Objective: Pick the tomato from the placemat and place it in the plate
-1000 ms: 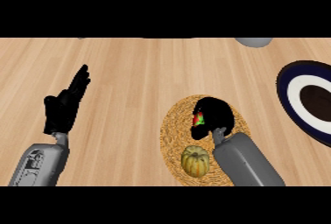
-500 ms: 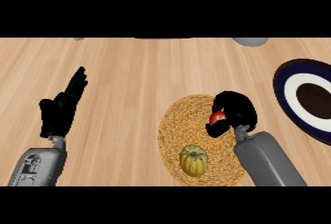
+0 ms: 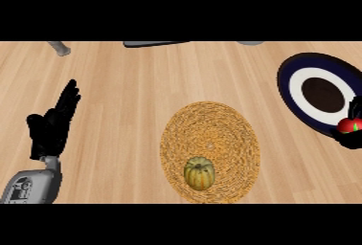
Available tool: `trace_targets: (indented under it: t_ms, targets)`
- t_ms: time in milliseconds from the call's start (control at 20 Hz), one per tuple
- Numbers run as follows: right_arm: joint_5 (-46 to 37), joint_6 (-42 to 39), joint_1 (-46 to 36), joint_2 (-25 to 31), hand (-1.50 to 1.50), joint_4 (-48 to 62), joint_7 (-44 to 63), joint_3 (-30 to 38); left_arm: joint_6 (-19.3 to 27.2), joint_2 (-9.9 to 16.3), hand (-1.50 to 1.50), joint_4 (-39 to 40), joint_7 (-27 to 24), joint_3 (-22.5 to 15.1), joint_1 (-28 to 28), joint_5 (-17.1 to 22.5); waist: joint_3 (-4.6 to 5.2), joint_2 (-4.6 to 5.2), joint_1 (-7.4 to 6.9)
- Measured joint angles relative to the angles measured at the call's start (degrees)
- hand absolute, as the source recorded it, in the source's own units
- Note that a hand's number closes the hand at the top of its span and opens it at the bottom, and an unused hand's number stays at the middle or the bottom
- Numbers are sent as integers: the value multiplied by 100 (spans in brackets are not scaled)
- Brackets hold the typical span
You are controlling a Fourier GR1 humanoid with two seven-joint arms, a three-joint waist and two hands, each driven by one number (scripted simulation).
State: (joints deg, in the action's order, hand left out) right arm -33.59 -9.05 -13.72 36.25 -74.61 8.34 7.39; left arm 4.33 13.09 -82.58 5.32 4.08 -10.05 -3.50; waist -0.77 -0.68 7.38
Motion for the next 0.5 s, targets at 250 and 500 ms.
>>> trace_targets:
  t_ms: [250,500]
  targets:
    - [947,-88,99,794,150,468,-1645,1191,-1,-38,0,-35,-45,-10,13,21,-5,24,-60]
    - [1781,-686,190,1502,150,1333,-3304,2103,-58,-102,0,-41,-63,-146,-58,-14,8,75,-296]
